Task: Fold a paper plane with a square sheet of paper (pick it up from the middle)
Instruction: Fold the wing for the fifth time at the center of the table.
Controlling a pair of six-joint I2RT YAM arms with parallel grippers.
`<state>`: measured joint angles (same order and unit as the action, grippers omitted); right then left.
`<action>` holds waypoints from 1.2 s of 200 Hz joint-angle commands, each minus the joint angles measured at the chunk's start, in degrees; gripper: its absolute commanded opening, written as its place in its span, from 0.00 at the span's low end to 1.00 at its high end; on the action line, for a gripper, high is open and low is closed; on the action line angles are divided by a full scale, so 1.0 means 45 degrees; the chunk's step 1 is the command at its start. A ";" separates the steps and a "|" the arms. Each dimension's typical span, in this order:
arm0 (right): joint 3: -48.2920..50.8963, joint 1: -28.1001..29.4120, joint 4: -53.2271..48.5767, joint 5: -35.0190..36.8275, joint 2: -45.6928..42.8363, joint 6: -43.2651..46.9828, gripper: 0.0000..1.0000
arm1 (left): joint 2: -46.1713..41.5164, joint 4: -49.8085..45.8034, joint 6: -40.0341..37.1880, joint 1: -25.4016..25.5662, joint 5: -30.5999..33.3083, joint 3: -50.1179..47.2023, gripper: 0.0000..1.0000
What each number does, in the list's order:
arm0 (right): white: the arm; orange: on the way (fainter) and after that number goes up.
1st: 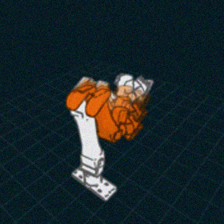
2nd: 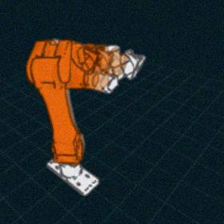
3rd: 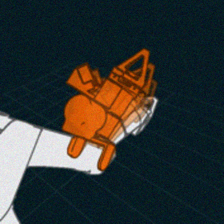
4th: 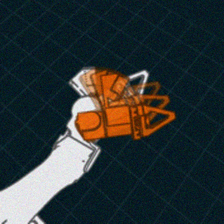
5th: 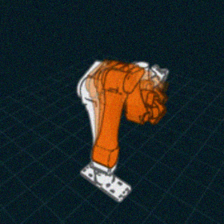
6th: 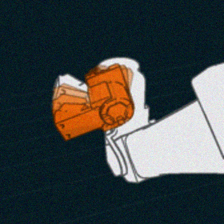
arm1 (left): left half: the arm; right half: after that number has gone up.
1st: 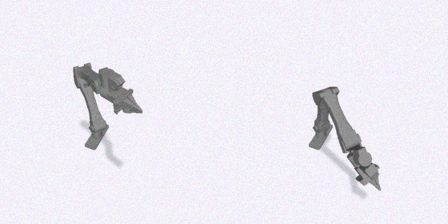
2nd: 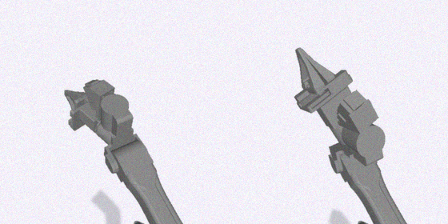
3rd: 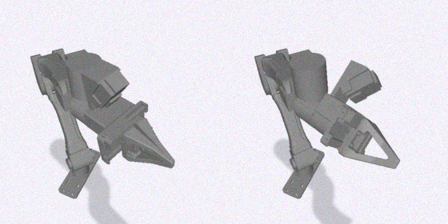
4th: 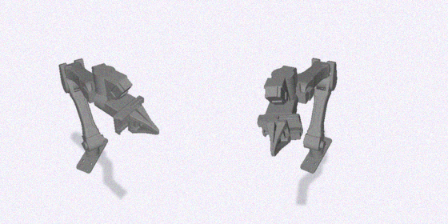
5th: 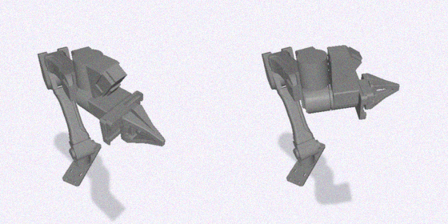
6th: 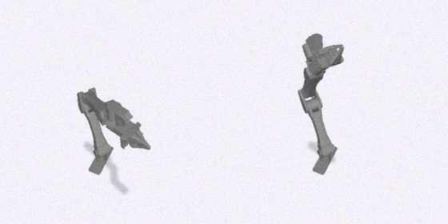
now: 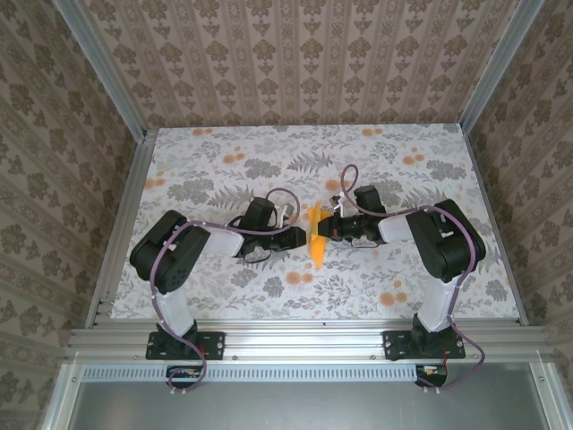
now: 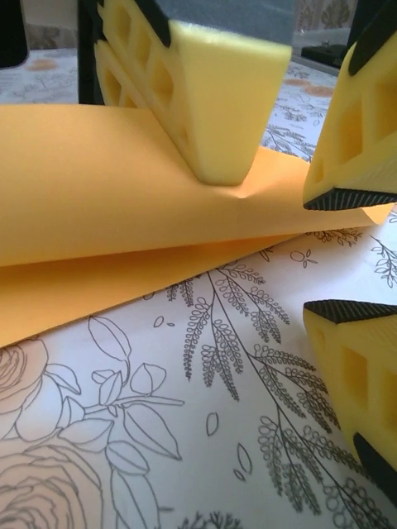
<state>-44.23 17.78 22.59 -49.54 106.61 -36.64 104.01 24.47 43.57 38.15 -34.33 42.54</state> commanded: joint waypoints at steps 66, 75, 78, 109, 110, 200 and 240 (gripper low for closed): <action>0.0260 0.0191 0.2111 0.2025 -0.0704 -0.4012 0.06 | -0.1366 0.1367 -0.0350 0.0340 0.1276 -0.1468 0.44; 0.0258 0.0209 0.2280 0.2192 -0.0667 -0.4377 0.06 | -0.1283 0.1323 -0.0417 0.0416 0.1336 -0.1363 0.45; 0.0258 0.0209 0.2328 0.2241 -0.0649 -0.4467 0.06 | -0.1260 0.1286 -0.0441 0.0427 0.1375 -0.1329 0.45; 0.0161 0.0223 0.2479 0.2426 -0.0447 -0.5133 0.07 | -0.0899 0.1079 -0.0651 0.0618 0.1837 -0.1048 0.45; 0.0170 0.0216 0.2490 0.2430 -0.0438 -0.5155 0.07 | -0.0892 0.1073 -0.0655 0.0621 0.1862 -0.1042 0.45; 0.0036 0.0211 0.2662 0.2454 -0.0028 -0.5942 0.06 | -0.0265 0.0659 -0.1428 0.0973 0.3102 -0.0557 0.24; -0.0023 0.0193 0.1693 0.2503 -0.0152 -0.5430 0.09 | -0.0626 -0.0128 -0.2571 0.1179 0.4137 -0.0551 0.10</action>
<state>-43.33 18.41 33.28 -39.27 105.71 -62.15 102.28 27.77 37.10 42.48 -19.59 39.20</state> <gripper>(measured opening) 0.081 0.129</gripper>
